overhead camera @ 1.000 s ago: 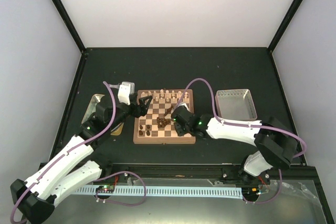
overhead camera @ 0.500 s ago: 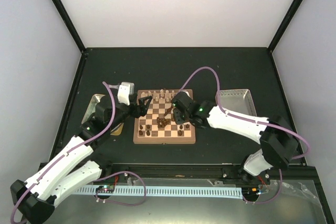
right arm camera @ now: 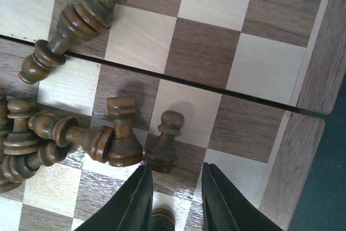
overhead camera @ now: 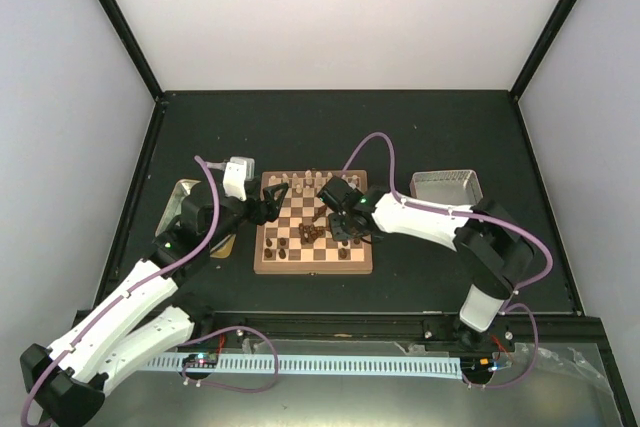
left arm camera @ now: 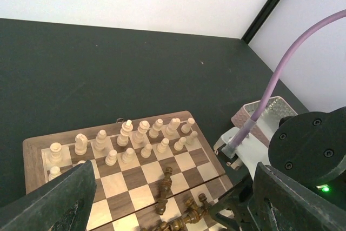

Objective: Set up the chess pieces on the board
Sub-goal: Pick up the chess piece from the chessboard.

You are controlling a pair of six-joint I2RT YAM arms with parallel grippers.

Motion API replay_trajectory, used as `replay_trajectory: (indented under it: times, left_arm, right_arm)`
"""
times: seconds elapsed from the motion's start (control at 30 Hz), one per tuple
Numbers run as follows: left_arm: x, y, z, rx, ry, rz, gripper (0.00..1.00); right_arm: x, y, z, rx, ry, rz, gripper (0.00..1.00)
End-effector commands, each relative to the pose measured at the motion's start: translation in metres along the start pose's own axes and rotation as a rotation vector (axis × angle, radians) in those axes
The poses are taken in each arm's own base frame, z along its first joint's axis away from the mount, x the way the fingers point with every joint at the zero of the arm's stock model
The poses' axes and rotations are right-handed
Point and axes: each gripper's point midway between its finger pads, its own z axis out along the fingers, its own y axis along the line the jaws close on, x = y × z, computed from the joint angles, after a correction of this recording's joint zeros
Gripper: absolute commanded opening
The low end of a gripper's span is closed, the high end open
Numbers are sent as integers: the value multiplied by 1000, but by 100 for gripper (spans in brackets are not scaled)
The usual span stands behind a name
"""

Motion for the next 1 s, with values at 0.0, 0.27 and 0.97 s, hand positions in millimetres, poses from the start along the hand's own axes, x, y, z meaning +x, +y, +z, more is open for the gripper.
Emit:
replay_trajectory:
  times: [0.0,0.27,0.97]
  left_arm:
    - [0,0,-3,10,-2,-4,81]
    - [-1,0,-3,12,-2,-6,82]
    - [4,-1,-3,34,18,-42,82]
  right_arm:
    - [-10,6,-1,-15,-9,16,26]
    - [-11,5,5,1,-8,17,28]
    - [-45,11,-13,-80,-233,-91,7]
